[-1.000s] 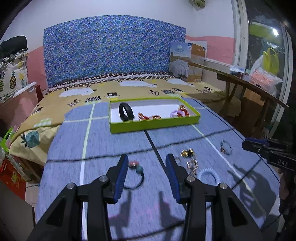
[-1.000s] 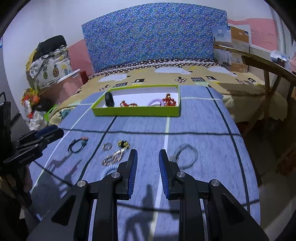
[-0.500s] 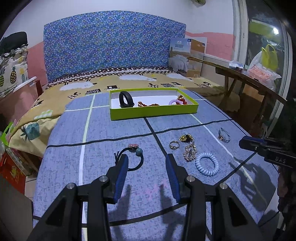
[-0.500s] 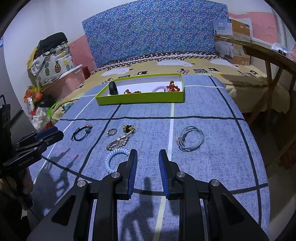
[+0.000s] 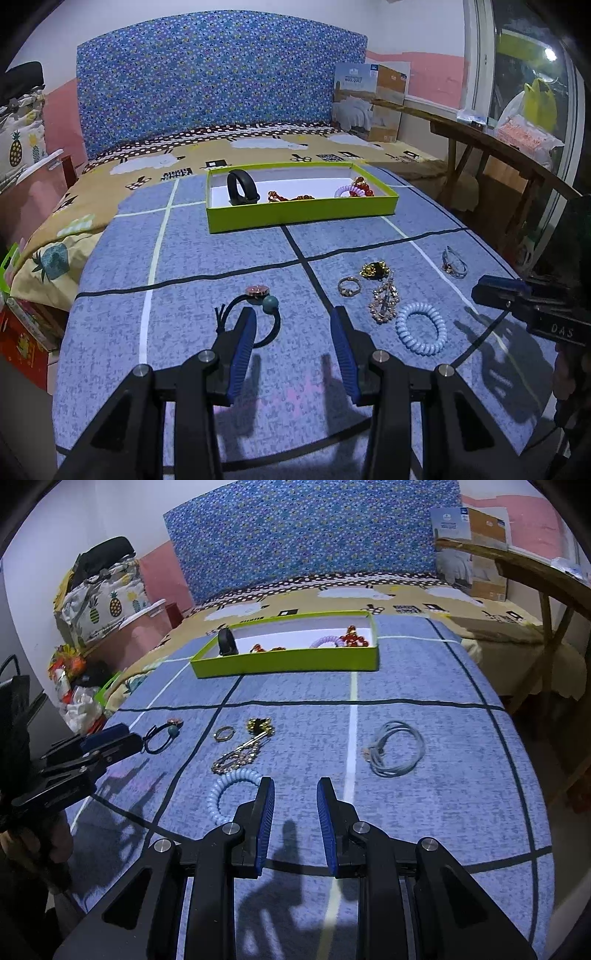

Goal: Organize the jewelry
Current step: 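Move both open tools back toward the remaining jewelry, then grasp the pale-blue coil with the right tool while the left tool grasps the black cord charm, then carry the pale-blue coil and black cord charm over the green box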

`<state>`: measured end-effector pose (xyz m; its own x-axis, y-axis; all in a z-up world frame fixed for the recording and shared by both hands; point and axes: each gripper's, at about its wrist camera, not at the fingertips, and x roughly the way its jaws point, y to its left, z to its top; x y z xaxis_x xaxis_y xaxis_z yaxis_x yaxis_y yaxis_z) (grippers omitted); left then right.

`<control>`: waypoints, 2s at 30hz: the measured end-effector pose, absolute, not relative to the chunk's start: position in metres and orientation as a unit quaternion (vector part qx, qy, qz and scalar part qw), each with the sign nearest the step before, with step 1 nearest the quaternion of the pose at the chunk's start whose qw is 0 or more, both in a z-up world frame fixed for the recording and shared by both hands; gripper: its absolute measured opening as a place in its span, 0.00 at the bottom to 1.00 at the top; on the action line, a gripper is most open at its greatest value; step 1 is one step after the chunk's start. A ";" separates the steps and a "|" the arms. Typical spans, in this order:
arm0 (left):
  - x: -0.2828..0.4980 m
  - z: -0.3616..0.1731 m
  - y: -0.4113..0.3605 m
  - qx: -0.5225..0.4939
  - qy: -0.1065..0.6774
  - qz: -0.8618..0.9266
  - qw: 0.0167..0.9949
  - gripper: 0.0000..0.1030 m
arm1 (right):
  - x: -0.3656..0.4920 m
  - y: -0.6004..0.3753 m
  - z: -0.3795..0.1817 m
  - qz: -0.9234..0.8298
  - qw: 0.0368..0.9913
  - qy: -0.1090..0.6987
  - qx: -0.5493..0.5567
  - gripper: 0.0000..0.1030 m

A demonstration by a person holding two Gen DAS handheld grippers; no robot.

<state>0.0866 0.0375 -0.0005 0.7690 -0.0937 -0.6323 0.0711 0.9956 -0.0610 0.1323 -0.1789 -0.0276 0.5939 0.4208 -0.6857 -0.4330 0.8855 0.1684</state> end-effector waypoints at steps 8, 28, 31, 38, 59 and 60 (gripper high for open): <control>0.103 -0.011 0.038 -0.021 0.362 -0.047 0.931 0.42 | 0.139 -0.157 -0.039 0.255 0.879 0.402 -0.027 0.24; 0.136 -0.030 0.030 -0.001 0.422 -0.033 0.906 0.03 | 0.140 -0.119 -0.056 0.249 0.867 0.416 -0.118 0.09; 0.133 -0.029 0.031 -0.005 0.418 -0.038 0.907 0.02 | 0.140 -0.124 -0.056 0.248 0.869 0.416 -0.106 0.09; 0.117 -0.019 0.033 -0.018 0.392 -0.063 0.917 0.02 | 0.137 -0.137 -0.048 0.249 0.877 0.404 -0.075 0.09; 0.116 0.022 0.026 -0.032 0.331 -0.094 0.938 0.02 | 0.158 -0.154 -0.013 0.250 0.896 0.366 -0.030 0.09; 0.118 0.024 0.025 -0.032 0.329 -0.095 0.939 0.02 | 0.160 -0.155 -0.012 0.250 0.896 0.365 -0.030 0.09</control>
